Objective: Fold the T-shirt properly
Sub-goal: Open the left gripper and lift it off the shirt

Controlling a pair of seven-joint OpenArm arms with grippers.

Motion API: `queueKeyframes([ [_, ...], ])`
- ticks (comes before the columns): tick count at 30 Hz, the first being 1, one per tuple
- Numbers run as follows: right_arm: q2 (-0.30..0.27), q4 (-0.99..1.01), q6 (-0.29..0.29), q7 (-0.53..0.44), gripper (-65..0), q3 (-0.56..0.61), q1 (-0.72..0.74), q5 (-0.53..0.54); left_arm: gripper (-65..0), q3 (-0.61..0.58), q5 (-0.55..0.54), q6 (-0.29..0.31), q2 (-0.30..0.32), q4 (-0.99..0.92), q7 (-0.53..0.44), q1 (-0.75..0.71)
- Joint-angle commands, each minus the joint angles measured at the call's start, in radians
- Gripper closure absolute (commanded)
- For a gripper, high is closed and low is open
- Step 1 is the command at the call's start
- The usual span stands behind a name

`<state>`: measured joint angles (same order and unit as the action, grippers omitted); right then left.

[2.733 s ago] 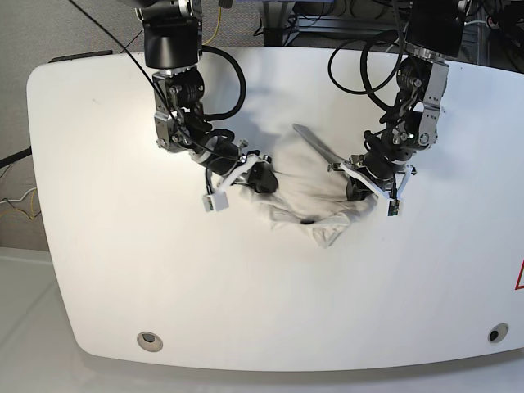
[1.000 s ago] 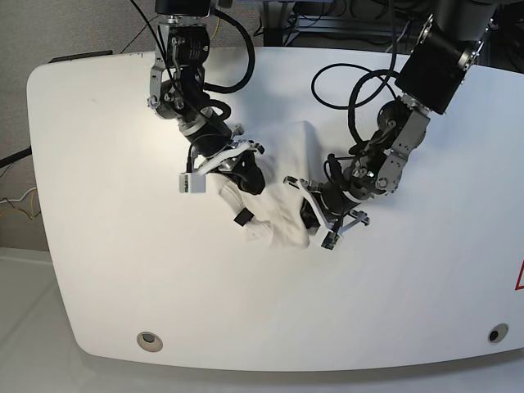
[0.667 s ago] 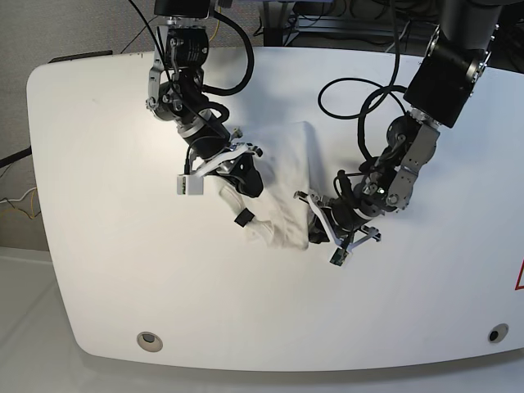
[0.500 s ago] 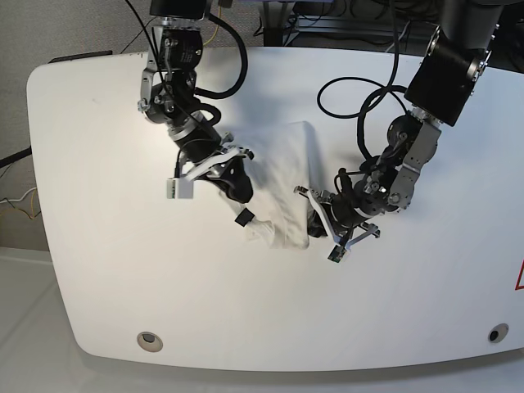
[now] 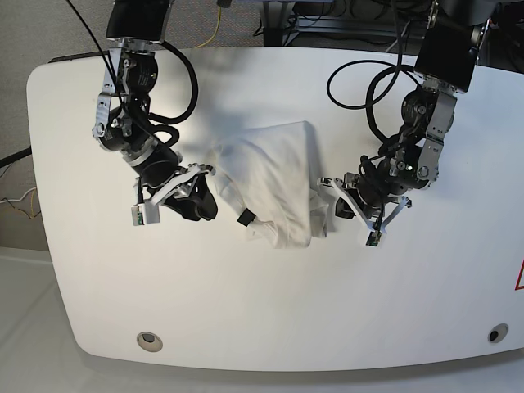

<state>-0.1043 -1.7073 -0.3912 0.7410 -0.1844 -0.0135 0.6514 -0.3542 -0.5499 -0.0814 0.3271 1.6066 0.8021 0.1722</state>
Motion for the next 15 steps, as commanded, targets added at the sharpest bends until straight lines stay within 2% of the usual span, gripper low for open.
queueKeyframes([
  [1,-0.021,-0.004,-0.010,-0.008,-37.7,0.006,0.010,0.015,-2.3,0.033,-0.005,-0.062,0.007,0.077,0.030,-0.012],
  [3,-0.024,0.000,-0.010,-0.007,-45.0,0.006,0.013,0.015,-2.3,0.050,-0.005,-0.096,0.007,0.100,0.058,-0.029],
  [6,-0.025,0.000,-0.012,-0.005,-51.1,0.007,0.008,0.015,-2.5,0.073,-0.005,-0.146,0.007,0.131,0.089,-0.055],
  [11,-0.038,0.014,-0.018,0.021,-49.3,0.018,0.005,0.015,-2.6,0.100,-0.005,-0.217,0.007,0.159,0.121,-0.087],
  [15,-0.051,0.040,-0.018,0.041,-46.5,0.047,0.013,0.015,-2.6,0.114,-0.005,-0.229,0.007,0.159,0.135,-0.099],
])
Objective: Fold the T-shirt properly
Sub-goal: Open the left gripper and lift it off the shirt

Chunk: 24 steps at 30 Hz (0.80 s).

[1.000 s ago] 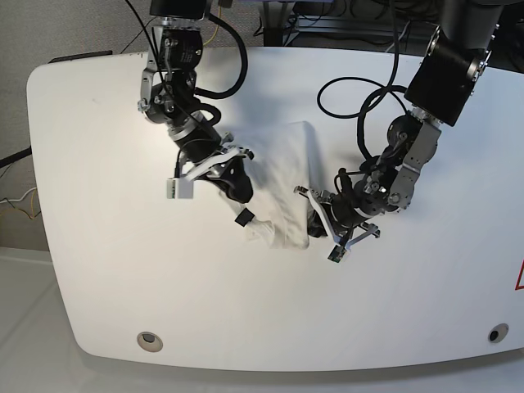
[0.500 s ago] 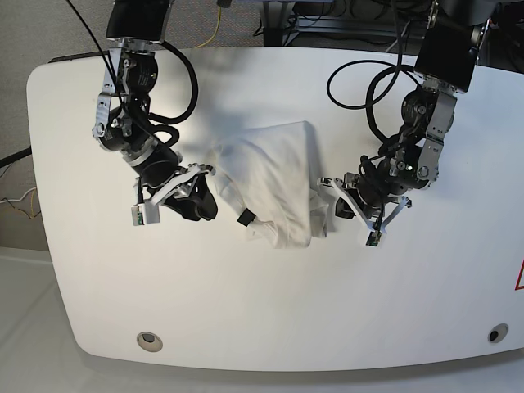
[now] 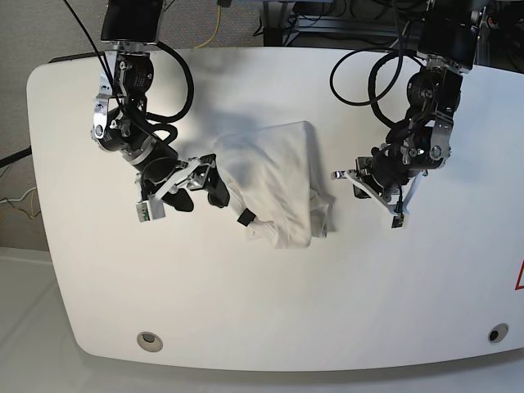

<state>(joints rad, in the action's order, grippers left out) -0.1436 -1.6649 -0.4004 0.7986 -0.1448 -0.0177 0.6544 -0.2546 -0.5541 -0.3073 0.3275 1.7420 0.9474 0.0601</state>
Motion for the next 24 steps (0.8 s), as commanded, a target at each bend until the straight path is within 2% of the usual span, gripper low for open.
queueKeyframes([
  [1,-0.012,0.002,-0.009,-0.017,-45.5,0.017,0.017,0.012,-2.6,0.019,-0.001,-0.003,0.006,0.023,-0.011,0.007],
  [9,-0.014,0.006,-0.010,-0.017,-41.1,0.037,-0.006,0.011,-2.6,0.056,0.001,-0.003,0.008,0.023,-0.011,-0.026],
  [24,-0.008,0.007,-0.012,-0.018,-40.7,0.038,-0.008,-0.084,-2.6,0.057,0.001,-0.003,0.008,0.023,-0.014,-0.036],
])
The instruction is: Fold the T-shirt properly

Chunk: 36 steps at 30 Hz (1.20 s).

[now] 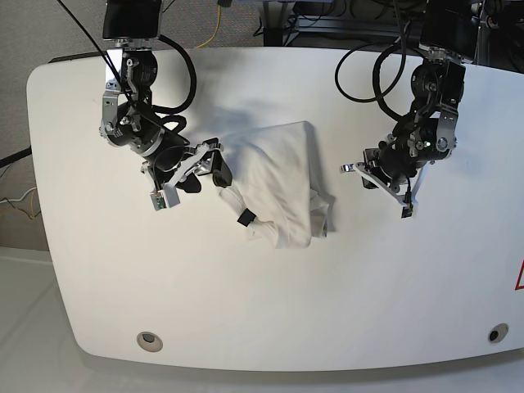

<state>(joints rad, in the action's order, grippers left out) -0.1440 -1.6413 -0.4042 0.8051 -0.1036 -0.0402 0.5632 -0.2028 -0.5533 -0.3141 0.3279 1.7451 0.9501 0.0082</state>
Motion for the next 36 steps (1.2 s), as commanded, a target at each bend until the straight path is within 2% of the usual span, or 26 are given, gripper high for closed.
queueKeyframes([
  [1,-0.007,-0.017,-0.008,-0.025,-40.7,-0.003,0.015,0.007,-2.6,0.006,0.000,0.003,0.007,0.020,-0.018,0.016],
  [5,-0.007,-0.017,-0.008,-0.025,-39.6,-0.003,0.016,0.008,-2.6,0.006,0.000,0.003,0.006,0.020,-0.018,0.016],
  [13,-0.004,-0.015,-0.008,-0.025,-24.6,-0.003,0.018,0.008,-2.6,0.006,0.000,0.003,0.006,0.020,-0.018,0.017],
  [16,0.005,-0.015,-0.008,-0.025,-21.0,-0.003,0.018,0.007,-2.6,0.006,0.000,0.003,0.006,0.020,-0.018,0.017],
  [22,0.020,0.023,-0.008,-0.025,-20.5,-0.002,0.023,0.007,-2.6,0.006,0.000,0.003,0.006,0.020,-0.018,0.017],
  [36,0.022,0.099,-0.008,-0.049,-20.5,0.084,0.056,0.008,-2.6,0.007,0.000,0.003,0.007,0.019,-0.018,0.019],
])
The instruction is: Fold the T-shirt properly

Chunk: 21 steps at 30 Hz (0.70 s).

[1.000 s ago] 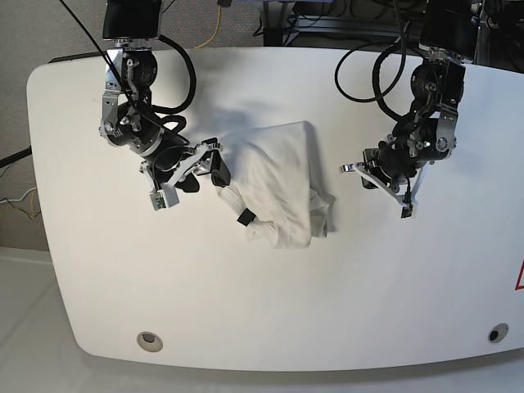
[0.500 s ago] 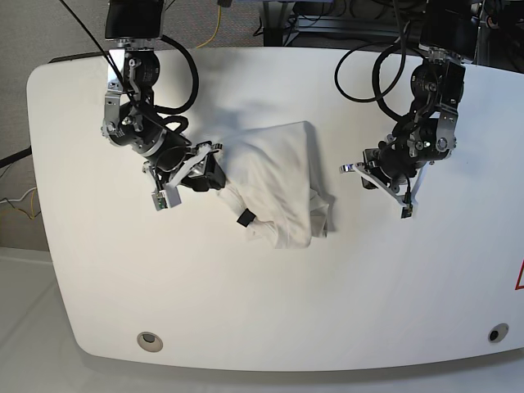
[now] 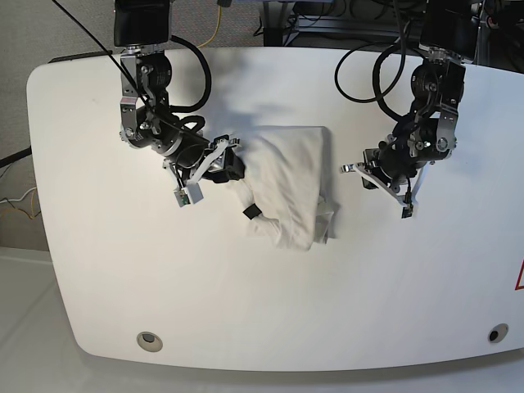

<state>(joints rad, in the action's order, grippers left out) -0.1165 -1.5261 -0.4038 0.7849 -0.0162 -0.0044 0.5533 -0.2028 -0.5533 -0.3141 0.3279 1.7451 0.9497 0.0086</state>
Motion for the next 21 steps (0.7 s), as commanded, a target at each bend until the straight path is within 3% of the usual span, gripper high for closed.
queueKeyframes([
  [1,-0.005,-0.017,-0.008,-0.029,-20.5,-0.001,0.022,0.018,-2.6,0.007,0.000,0.003,0.007,0.019,-0.018,0.018],
  [10,-0.005,-0.017,-0.008,-0.029,-18.5,-0.001,0.040,0.024,-2.6,0.007,0.000,0.003,0.007,0.017,-0.018,0.020],
  [12,-0.005,-0.017,-0.008,-0.029,-15.4,-0.003,0.040,0.024,-2.6,0.007,0.000,0.003,0.007,0.017,-0.019,0.020],
  [17,-0.005,-0.017,-0.007,-0.029,-0.4,-0.005,0.040,0.024,-2.6,0.007,0.000,0.003,0.006,0.016,-0.019,0.021],
  [21,-0.005,-0.017,-0.005,-0.029,-0.4,-0.005,0.040,0.024,-2.6,0.007,0.000,0.003,0.006,0.014,-0.019,0.032],
])
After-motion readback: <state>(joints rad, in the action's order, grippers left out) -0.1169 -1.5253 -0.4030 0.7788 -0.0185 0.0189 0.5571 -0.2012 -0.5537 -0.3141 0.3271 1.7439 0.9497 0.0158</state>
